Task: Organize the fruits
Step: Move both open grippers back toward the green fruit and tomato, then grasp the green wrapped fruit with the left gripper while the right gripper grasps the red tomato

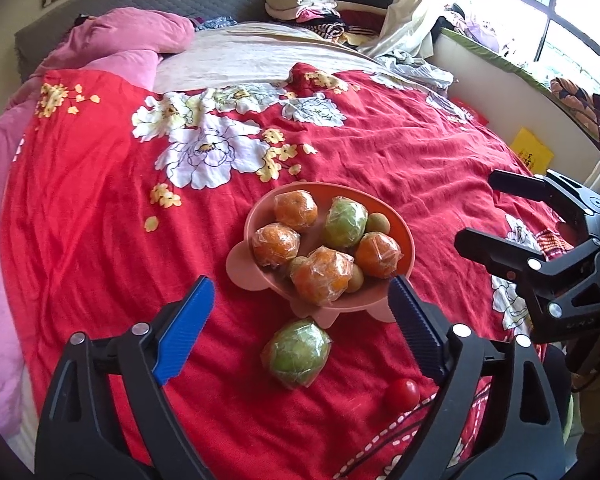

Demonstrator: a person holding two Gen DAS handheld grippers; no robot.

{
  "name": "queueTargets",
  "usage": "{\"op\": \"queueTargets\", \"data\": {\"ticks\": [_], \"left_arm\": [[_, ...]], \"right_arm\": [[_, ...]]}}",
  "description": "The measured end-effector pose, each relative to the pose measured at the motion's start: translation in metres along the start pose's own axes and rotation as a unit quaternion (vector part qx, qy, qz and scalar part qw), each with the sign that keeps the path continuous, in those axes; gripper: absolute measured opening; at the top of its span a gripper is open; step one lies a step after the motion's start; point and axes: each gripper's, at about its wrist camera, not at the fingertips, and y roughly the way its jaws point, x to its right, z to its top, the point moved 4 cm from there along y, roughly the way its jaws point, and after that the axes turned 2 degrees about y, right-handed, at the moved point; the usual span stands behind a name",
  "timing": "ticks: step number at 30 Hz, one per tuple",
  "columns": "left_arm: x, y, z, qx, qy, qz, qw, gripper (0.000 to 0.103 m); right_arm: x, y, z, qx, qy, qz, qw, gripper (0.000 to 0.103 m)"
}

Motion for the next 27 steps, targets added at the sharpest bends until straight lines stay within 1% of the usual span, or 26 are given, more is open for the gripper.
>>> {"op": "queueTargets", "data": {"ticks": [5, 17, 21, 27], "left_arm": [[-0.003, -0.006, -0.004, 0.003, -0.003, 0.008, 1.0, 0.088], [-0.012, -0.011, -0.021, -0.004, -0.012, 0.021, 0.9997, 0.093], [-0.017, -0.008, -0.034, -0.018, -0.009, 0.031, 0.9993, 0.093], [-0.022, -0.002, -0.052, -0.034, -0.017, 0.033, 0.9987, 0.093]], "right_arm": [[-0.011, -0.007, -0.007, -0.001, -0.009, 0.009, 1.0, 0.097], [-0.049, -0.01, -0.038, -0.031, -0.04, 0.036, 0.998, 0.097], [-0.059, -0.007, -0.052, -0.046, -0.047, 0.042, 0.997, 0.097], [-0.072, 0.003, -0.074, -0.074, -0.051, 0.057, 0.994, 0.097]]}}
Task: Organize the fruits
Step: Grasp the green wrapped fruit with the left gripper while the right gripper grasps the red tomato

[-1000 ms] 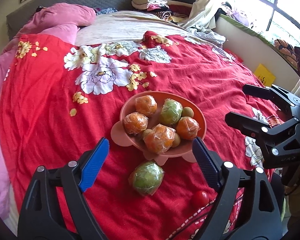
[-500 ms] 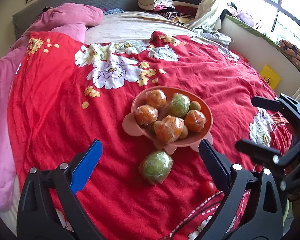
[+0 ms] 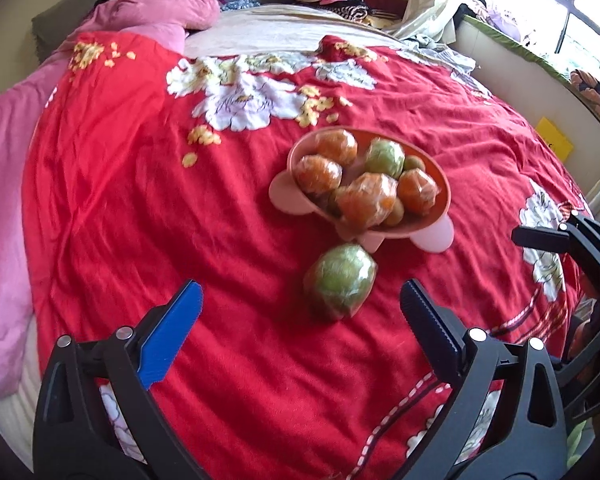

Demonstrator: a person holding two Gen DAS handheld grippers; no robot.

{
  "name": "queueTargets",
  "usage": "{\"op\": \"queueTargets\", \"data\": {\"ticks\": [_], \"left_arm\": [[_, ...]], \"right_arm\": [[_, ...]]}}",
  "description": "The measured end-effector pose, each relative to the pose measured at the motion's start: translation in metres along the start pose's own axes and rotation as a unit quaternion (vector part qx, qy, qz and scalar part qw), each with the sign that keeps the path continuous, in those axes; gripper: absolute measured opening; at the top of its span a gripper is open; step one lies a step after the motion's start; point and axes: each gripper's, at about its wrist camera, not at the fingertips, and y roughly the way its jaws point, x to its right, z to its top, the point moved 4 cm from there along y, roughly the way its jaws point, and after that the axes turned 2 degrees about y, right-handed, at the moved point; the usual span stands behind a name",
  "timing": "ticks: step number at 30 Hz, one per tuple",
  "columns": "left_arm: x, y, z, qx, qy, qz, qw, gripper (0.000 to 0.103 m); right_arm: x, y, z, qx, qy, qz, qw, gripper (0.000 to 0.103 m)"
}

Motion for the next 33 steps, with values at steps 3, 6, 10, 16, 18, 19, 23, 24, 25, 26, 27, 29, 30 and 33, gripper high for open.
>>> {"op": "queueTargets", "data": {"ticks": [3, 6, 10, 16, 18, 19, 23, 24, 25, 26, 27, 29, 30, 33], "left_arm": [[0.0, 0.003, -0.006, -0.005, -0.001, -0.002, 1.0, 0.093], [0.001, 0.005, -0.011, -0.009, -0.002, -0.007, 0.9999, 0.093], [0.006, 0.009, -0.014, -0.012, 0.001, -0.014, 0.9998, 0.093], [0.013, 0.014, -0.01, -0.009, 0.007, -0.021, 0.9997, 0.091], [0.014, 0.019, -0.009, -0.012, 0.008, -0.023, 0.9996, 0.086], [0.015, 0.021, -0.008, -0.014, 0.008, -0.025, 0.9996, 0.083], [0.014, 0.032, -0.006, -0.022, 0.006, -0.027, 0.9994, 0.07], [0.014, 0.035, -0.005, -0.025, 0.006, -0.028, 0.9993, 0.067], [0.014, 0.037, -0.005, -0.027, 0.007, -0.03, 0.9992, 0.063], [0.015, 0.04, -0.005, -0.031, 0.008, -0.033, 0.999, 0.062], [0.016, 0.043, -0.005, -0.033, 0.008, -0.034, 0.9988, 0.061], [0.017, 0.049, -0.005, -0.038, 0.008, -0.036, 0.9986, 0.058], [0.017, 0.052, -0.005, -0.04, 0.007, -0.035, 0.9986, 0.056], [0.018, 0.058, -0.004, -0.041, 0.004, -0.041, 0.9983, 0.053]], "right_arm": [[-0.004, 0.006, -0.006, -0.009, 0.001, 0.004, 1.0, 0.096], [-0.009, 0.012, -0.012, -0.019, -0.002, 0.009, 1.0, 0.079], [-0.015, 0.022, -0.019, -0.036, -0.009, 0.021, 0.999, 0.058], [-0.024, 0.033, -0.026, -0.047, -0.019, 0.028, 0.998, 0.029], [-0.021, 0.033, -0.025, -0.044, -0.011, 0.032, 0.998, 0.027], [-0.021, 0.033, -0.024, -0.044, -0.012, 0.035, 0.998, 0.027], [-0.019, 0.036, -0.021, -0.041, -0.012, 0.035, 0.998, 0.027], [-0.019, 0.036, -0.021, -0.041, -0.013, 0.036, 0.998, 0.027], [-0.019, 0.037, -0.02, -0.041, -0.014, 0.037, 0.998, 0.027], [-0.019, 0.038, -0.019, -0.041, -0.013, 0.038, 0.998, 0.027], [-0.018, 0.039, -0.018, -0.041, -0.011, 0.042, 0.998, 0.027], [-0.017, 0.041, -0.016, -0.038, -0.005, 0.047, 0.998, 0.027], [-0.016, 0.042, -0.016, -0.038, -0.002, 0.05, 0.998, 0.027], [-0.016, 0.044, -0.014, -0.038, -0.006, 0.051, 0.998, 0.027]]}}
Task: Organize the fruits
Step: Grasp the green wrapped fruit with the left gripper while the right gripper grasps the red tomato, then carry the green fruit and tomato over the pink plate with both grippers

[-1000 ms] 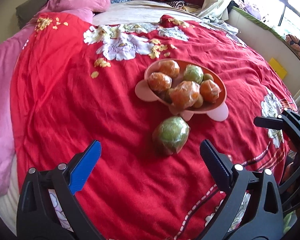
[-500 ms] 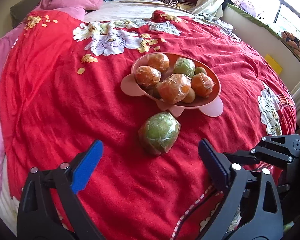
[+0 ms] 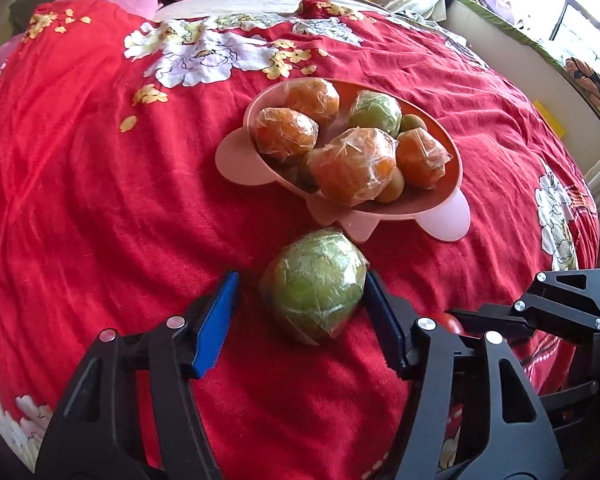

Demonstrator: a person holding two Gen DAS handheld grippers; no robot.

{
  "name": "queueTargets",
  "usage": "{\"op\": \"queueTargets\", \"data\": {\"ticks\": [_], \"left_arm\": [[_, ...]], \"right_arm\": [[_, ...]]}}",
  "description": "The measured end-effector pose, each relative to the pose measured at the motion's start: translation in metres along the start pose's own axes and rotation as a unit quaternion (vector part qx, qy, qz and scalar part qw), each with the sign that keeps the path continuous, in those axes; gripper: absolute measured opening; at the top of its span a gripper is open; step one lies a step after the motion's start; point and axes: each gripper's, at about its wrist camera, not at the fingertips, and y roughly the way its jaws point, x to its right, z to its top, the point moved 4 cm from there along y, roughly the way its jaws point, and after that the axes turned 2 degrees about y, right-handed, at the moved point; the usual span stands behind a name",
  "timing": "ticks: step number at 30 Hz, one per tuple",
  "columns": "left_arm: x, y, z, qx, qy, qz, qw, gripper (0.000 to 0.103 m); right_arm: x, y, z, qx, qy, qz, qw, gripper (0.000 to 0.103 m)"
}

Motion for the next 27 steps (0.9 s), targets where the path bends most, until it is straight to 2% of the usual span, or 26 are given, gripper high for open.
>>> {"op": "queueTargets", "data": {"ticks": [3, 4, 16, 27], "left_arm": [[0.001, 0.001, 0.002, 0.002, -0.004, -0.017, 0.9998, 0.04], [0.0, 0.0, 0.002, 0.002, -0.007, -0.022, 0.9997, 0.039], [0.0, -0.036, -0.001, 0.028, -0.006, -0.032, 0.9991, 0.038], [-0.003, -0.06, 0.027, 0.061, -0.005, -0.027, 0.9977, 0.039]], "right_arm": [[0.0, -0.001, 0.001, 0.001, 0.001, 0.002, 1.0, 0.027], [0.0, -0.003, 0.001, 0.003, 0.0, 0.003, 1.0, 0.027], [0.02, -0.044, 0.013, 0.046, 0.018, -0.004, 0.999, 0.027], [0.044, -0.064, 0.031, 0.073, 0.03, -0.023, 0.997, 0.027]]}}
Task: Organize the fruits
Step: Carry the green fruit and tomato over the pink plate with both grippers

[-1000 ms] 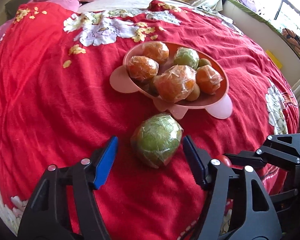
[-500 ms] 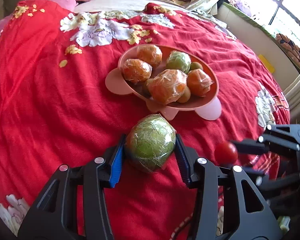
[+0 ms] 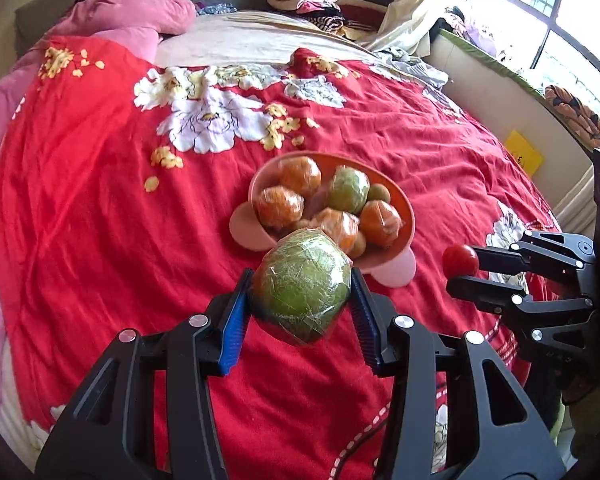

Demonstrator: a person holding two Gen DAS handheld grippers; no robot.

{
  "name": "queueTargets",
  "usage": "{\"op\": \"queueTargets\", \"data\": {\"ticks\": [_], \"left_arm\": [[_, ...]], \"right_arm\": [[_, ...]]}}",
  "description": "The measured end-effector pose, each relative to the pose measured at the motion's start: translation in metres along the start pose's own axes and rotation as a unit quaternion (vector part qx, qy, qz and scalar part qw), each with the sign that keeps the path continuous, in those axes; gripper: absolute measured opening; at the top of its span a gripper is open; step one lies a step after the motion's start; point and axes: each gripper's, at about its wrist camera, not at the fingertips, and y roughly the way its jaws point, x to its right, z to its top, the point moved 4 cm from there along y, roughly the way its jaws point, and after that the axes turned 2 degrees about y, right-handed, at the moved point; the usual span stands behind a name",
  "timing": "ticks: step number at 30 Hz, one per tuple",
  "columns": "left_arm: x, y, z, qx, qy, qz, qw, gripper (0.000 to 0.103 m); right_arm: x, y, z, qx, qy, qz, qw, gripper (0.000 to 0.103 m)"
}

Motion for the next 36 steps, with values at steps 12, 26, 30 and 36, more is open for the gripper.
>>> {"op": "queueTargets", "data": {"ticks": [12, 26, 30, 36], "left_arm": [[0.001, 0.02, 0.03, -0.001, 0.002, -0.002, 1.0, 0.038], [0.005, 0.058, 0.057, -0.016, 0.009, -0.006, 0.9998, 0.038], [0.006, 0.066, 0.056, -0.024, 0.009, -0.007, 0.9996, 0.038], [0.005, 0.07, 0.057, -0.026, 0.01, -0.009, 0.9996, 0.038]], "right_arm": [[0.009, 0.009, 0.015, 0.003, -0.001, -0.001, 1.0, 0.027], [0.007, 0.035, 0.019, -0.012, -0.004, 0.011, 1.0, 0.027], [0.005, 0.039, 0.019, -0.015, -0.007, 0.013, 1.0, 0.027], [0.003, 0.048, 0.019, -0.021, -0.007, 0.012, 1.0, 0.027]]}}
